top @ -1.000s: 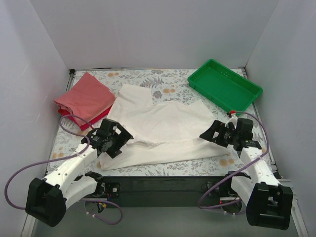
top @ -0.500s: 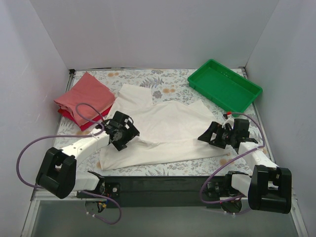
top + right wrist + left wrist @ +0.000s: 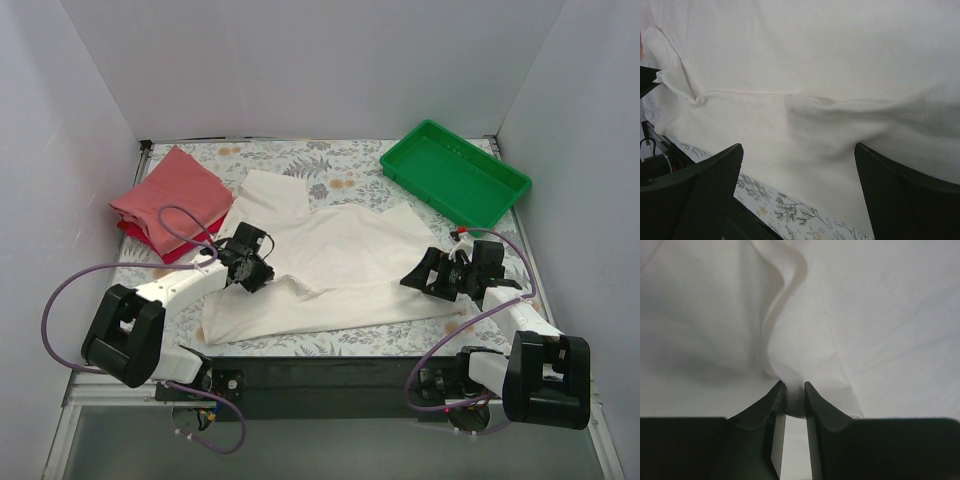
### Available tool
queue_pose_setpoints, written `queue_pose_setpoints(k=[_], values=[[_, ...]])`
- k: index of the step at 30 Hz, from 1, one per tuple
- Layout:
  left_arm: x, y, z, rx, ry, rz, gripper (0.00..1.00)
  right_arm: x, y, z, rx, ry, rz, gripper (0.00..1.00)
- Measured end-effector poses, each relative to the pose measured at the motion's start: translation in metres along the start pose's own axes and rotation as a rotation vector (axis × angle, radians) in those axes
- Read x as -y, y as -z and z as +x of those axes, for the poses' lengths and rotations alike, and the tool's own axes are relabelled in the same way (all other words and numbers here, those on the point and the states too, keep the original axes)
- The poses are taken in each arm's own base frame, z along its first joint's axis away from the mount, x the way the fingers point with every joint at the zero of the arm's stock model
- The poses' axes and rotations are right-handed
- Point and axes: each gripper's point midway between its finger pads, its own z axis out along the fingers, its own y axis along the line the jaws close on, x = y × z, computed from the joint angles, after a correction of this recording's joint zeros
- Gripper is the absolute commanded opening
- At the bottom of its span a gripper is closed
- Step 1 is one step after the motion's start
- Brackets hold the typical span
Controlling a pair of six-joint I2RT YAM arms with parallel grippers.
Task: Fold and stack the t-shirts
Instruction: Fold the tshirt
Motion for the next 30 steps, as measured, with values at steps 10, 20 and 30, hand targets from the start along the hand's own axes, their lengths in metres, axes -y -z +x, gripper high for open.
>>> queue_pose_setpoints(k=[10,20,30], values=[[0.054,0.003,-0.034,0.083,-0.030,0.060,0.05,0.000,0.000,0.000,0.001,0.001,0.001,0.98],[0.070,-0.027,-0.034,0.055,-0.153,0.006,0.36,0.001,0.000,0.000,0.002,0.004,0.005,0.98],[0.085,-0.039,-0.037,0.062,-0.263,0.017,0.54,0.002,0.000,0.000,0.003,0.007,0.012,0.99]])
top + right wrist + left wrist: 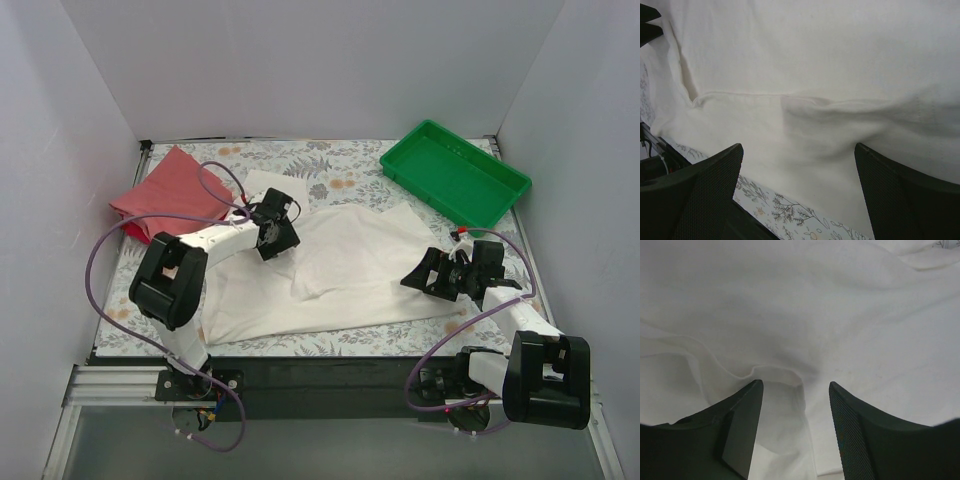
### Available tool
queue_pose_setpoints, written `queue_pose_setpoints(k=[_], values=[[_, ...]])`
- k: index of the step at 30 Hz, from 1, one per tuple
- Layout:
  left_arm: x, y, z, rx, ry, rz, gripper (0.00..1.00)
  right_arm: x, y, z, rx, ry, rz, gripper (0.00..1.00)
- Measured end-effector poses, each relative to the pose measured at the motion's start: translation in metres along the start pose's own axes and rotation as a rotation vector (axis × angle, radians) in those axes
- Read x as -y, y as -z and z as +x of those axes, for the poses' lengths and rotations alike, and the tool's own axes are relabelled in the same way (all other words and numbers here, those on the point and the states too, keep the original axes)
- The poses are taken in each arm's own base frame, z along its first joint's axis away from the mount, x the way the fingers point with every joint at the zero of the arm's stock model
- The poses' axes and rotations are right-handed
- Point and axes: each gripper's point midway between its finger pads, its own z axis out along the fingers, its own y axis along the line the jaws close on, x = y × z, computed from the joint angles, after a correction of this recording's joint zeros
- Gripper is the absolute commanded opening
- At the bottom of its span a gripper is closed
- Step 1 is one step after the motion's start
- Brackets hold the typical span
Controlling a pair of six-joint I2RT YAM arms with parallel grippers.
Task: Fold and stack the t-shirts
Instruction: Fold the tshirt
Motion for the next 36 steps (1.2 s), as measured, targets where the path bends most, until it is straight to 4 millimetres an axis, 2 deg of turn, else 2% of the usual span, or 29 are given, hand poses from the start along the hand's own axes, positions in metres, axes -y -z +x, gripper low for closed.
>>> queue_pose_setpoints(k=[5,8,9,10,12,21,29,33,35,36], values=[[0.005,-0.014,0.006,-0.033,-0.045,0.011,0.42,0.001,0.000,0.000,0.001,0.001,0.004,0.98],[0.011,-0.017,0.002,-0.032,-0.052,0.014,0.27,0.001,0.000,0.000,0.002,0.001,0.008,0.98],[0.013,-0.019,0.001,-0.034,-0.053,0.012,0.15,0.002,0.000,0.000,0.003,0.001,0.009,0.98],[0.013,-0.021,0.001,-0.037,-0.053,0.008,0.09,0.002,0.000,-0.001,0.003,0.001,0.011,0.98],[0.012,-0.025,0.004,-0.045,-0.055,-0.005,0.01,0.002,0.000,-0.001,0.004,0.002,0.011,0.98],[0.007,-0.018,0.008,-0.046,-0.076,-0.039,0.00,0.003,0.000,-0.001,0.004,0.004,0.014,0.98],[0.023,0.016,-0.003,0.026,-0.091,0.025,0.00,0.003,0.000,-0.001,0.004,0.004,0.015,0.98],[0.026,0.022,-0.006,0.049,-0.093,0.033,0.00,0.003,0.000,-0.001,0.004,0.004,0.015,0.98],[0.025,0.022,-0.006,0.049,-0.094,0.031,0.15,0.003,0.000,-0.001,0.004,0.004,0.015,0.98],[0.024,0.022,-0.006,0.047,-0.097,0.025,0.19,0.003,0.000,-0.001,0.004,0.004,0.015,0.98]])
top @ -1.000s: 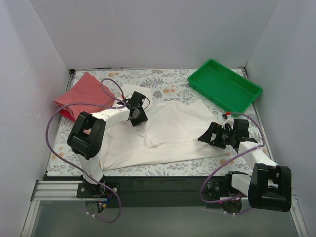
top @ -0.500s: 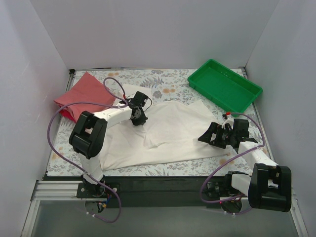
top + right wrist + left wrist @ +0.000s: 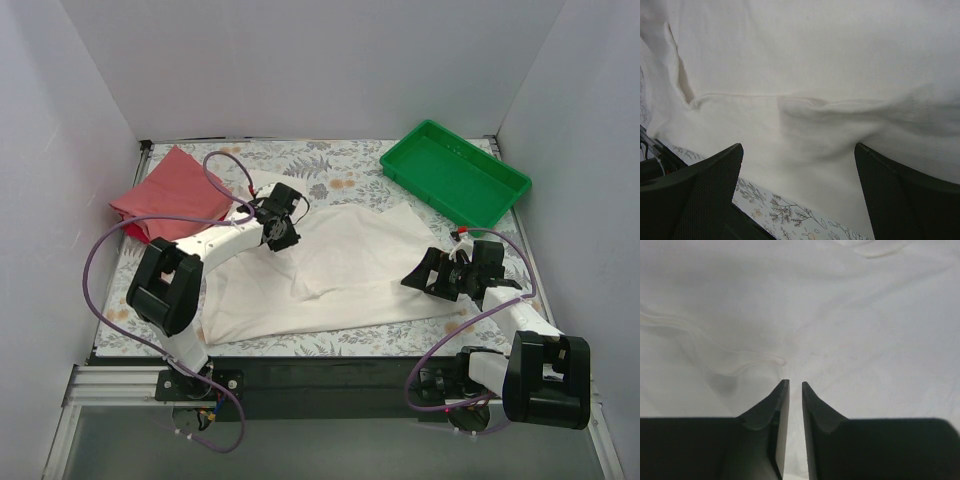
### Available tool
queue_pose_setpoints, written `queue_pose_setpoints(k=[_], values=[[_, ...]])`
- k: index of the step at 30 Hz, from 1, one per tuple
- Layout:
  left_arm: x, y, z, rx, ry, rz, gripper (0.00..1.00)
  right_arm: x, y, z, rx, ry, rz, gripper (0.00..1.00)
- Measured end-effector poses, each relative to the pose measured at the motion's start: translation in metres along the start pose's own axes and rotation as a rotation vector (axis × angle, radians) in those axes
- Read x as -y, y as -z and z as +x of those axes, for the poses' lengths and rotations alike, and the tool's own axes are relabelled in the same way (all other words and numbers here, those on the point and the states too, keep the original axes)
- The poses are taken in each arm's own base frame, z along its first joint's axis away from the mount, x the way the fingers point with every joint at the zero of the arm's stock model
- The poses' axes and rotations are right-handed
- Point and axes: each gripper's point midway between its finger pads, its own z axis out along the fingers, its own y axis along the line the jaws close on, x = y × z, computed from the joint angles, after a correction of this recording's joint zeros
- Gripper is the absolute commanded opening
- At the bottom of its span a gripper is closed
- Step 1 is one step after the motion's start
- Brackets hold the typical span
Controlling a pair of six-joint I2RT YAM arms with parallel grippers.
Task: Fold and stack the t-shirts
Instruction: Fold the tshirt
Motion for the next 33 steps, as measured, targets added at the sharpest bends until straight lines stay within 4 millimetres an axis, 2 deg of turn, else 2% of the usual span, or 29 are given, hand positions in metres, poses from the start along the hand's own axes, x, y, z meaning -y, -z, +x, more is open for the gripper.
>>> queue_pose_setpoints(k=[1,4,11,13,17,19,28,33], values=[[-0.002,0.000,0.001,-0.006,0.001,-0.009,0.23,0.000,0.000,0.000,0.000,0.000,0.000,0.98],[-0.008,-0.002,0.008,-0.032,0.001,-0.042,0.25,0.000,0.000,0.000,0.001,0.000,0.002,0.98],[-0.030,-0.026,0.036,-0.122,-0.023,-0.149,0.26,0.001,0.000,0.000,0.001,0.000,0.003,0.98],[-0.028,-0.026,0.034,-0.119,-0.019,-0.151,0.26,0.001,0.000,0.000,0.001,0.000,0.003,0.98],[-0.028,-0.028,0.034,-0.117,-0.017,-0.174,0.18,0.001,0.000,0.000,0.001,0.000,0.004,0.98],[-0.029,-0.028,0.034,-0.117,-0.017,-0.183,0.00,0.001,0.000,0.000,0.001,0.000,0.005,0.98],[-0.029,-0.027,0.035,-0.103,-0.037,-0.193,0.00,0.001,0.000,0.000,0.002,0.000,0.006,0.98],[-0.013,-0.022,0.032,-0.077,-0.057,-0.112,0.00,0.001,0.000,0.000,0.002,0.000,0.006,0.98]])
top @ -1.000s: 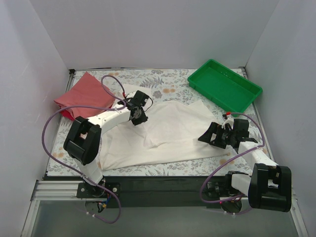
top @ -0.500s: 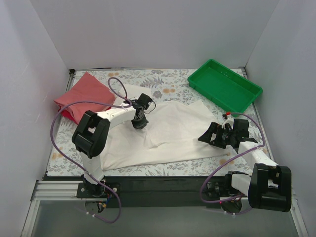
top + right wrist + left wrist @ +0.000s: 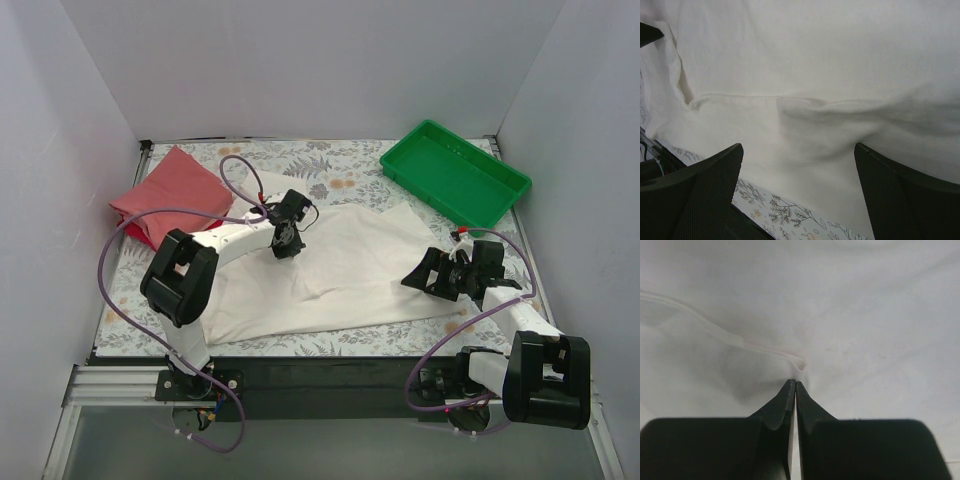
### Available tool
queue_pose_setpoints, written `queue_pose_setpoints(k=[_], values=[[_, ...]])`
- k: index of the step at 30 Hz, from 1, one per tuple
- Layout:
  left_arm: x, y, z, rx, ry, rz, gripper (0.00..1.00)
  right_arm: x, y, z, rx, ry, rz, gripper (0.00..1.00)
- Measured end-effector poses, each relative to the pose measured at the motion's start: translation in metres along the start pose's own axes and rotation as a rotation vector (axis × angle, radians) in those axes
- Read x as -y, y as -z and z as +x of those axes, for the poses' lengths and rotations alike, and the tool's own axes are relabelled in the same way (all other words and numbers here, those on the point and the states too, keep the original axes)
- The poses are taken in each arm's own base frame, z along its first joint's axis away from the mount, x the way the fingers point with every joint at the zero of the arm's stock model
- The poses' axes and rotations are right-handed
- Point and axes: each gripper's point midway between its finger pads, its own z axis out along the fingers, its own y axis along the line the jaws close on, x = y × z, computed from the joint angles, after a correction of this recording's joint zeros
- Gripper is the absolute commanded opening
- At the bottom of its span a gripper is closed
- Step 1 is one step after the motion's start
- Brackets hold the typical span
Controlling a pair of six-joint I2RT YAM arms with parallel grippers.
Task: Fold and stack the t-shirts
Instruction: Fold the tshirt
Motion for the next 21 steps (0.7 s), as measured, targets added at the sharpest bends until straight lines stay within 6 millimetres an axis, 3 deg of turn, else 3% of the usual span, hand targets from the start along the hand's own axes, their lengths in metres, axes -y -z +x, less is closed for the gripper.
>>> queue_pose_setpoints(k=[6,14,15,16,19,20,21], values=[[0.017,0.018,-0.012,0.055,-0.004,0.094,0.00,0.000,0.000,0.000,0.000,0.000,0.000,0.98],[0.021,0.016,-0.013,0.057,-0.027,0.099,0.03,0.000,0.000,0.000,0.000,0.001,0.000,0.98],[0.022,0.015,-0.014,0.053,-0.030,0.095,0.09,0.000,0.000,0.000,0.000,0.001,0.000,0.98],[0.024,0.013,-0.014,0.048,-0.035,0.089,0.27,0.000,0.000,0.000,0.000,0.001,0.000,0.98],[0.027,0.009,-0.016,0.040,-0.031,0.070,0.44,0.000,0.000,0.000,0.001,0.001,0.000,0.98],[0.028,0.009,-0.016,0.038,-0.029,0.066,0.54,0.000,0.000,0.000,0.001,0.002,0.000,0.98],[0.027,0.009,-0.016,0.036,-0.027,0.061,0.72,0.000,0.000,0.000,0.003,0.005,0.000,0.98]])
